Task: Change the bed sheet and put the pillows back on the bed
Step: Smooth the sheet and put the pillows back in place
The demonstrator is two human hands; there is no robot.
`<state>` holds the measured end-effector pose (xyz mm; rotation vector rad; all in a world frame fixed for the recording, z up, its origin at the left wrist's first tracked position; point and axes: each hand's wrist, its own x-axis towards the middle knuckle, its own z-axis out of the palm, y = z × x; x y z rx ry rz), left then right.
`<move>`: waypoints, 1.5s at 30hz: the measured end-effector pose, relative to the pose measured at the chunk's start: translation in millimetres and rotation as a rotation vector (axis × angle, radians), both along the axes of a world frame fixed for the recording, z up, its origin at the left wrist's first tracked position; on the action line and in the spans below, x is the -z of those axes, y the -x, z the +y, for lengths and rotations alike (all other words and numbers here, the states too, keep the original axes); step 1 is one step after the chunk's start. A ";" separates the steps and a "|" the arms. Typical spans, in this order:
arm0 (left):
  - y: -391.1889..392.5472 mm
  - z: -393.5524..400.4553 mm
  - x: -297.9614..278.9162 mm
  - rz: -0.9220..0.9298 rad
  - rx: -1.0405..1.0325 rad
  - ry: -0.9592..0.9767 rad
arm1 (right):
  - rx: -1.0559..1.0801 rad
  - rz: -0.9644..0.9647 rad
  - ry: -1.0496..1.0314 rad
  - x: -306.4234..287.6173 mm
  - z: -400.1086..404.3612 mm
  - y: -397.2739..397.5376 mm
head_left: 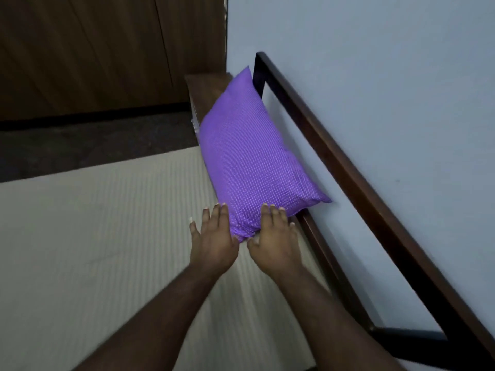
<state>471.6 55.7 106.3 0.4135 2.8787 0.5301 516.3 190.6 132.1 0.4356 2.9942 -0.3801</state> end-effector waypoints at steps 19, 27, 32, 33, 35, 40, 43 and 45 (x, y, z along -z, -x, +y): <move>-160.1 -80.1 -175.8 0.327 -0.192 0.097 | -0.266 0.213 0.112 -171.2 -73.3 -145.2; -230.8 -165.1 -210.2 0.330 -0.348 0.181 | -0.426 0.188 0.168 -199.0 -157.1 -190.5; -272.3 -234.6 -214.9 0.344 -0.406 0.203 | -0.473 0.171 0.196 -200.1 -228.3 -221.9; -282.0 -251.1 -214.7 0.347 -0.417 0.200 | -0.485 0.175 0.195 -199.3 -245.4 -230.0; -302.7 -286.9 -213.2 0.347 -0.444 0.193 | -0.512 0.168 0.199 -196.2 -282.4 -246.4; -377.2 -410.5 -194.2 0.343 -0.540 0.189 | -0.600 0.139 0.216 -178.0 -405.3 -303.0; -428.8 -492.5 -179.0 0.343 -0.608 0.202 | -0.686 0.105 0.211 -165.2 -486.9 -340.9; -455.8 -542.0 -175.1 0.344 -0.656 0.195 | -0.747 0.082 0.210 -162.6 -536.0 -362.4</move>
